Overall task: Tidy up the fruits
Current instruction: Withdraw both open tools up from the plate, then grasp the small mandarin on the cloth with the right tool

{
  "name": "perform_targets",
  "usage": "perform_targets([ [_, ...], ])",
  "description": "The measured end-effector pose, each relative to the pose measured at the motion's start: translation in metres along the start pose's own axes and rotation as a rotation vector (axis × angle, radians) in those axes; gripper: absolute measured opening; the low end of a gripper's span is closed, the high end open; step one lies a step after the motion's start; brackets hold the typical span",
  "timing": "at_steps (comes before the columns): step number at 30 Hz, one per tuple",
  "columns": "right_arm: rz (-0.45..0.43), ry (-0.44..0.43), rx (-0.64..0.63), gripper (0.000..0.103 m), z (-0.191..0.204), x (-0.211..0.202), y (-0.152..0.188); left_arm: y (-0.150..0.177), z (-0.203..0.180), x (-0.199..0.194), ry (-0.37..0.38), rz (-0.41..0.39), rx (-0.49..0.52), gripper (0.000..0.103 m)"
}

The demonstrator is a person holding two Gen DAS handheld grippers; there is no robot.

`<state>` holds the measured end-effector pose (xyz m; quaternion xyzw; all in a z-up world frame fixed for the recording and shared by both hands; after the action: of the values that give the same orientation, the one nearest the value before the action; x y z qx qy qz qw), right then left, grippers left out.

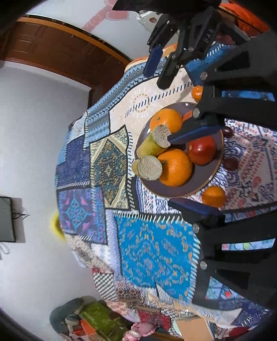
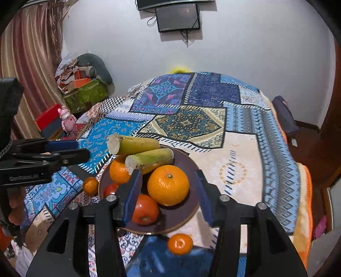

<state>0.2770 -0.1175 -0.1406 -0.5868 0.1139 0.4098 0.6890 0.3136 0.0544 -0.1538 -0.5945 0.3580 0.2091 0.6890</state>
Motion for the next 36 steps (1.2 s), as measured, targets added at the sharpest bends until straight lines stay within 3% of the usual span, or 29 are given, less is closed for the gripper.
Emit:
perform_targets([
  [4, -0.007, 0.015, -0.010, 0.052, -0.003, -0.013, 0.006, 0.010, 0.002, -0.023, -0.029, -0.026, 0.006, 0.066],
  [9, -0.001, 0.040, 0.009, 0.054, -0.017, -0.024, 0.021, 0.029, 0.008, -0.029, -0.039, -0.005, 0.007, 0.067],
  [17, 0.088, 0.096, 0.023, 0.054, -0.036, -0.013, 0.055, 0.065, 0.022, -0.013, -0.063, 0.056, -0.011, 0.067],
  [24, 0.163, 0.071, 0.055, 0.054, -0.041, 0.006, 0.074, 0.078, 0.029, 0.017, -0.035, 0.109, -0.026, 0.067],
  [36, 0.227, 0.040, 0.069, 0.054, -0.040, 0.032, 0.089, 0.078, 0.028, 0.060, -0.016, 0.183, -0.016, 0.046],
])
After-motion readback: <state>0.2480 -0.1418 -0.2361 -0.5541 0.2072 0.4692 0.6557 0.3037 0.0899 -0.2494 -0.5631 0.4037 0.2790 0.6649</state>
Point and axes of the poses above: each gripper's, at about its wrist camera, not at the fingertips, and x roughly the way its jaws point, z to its left, y to its underside, the point moved 5 cm from there along x, roughly the way its jaws point, and after that the axes turned 12 degrees about x, right-handed, at the moved point
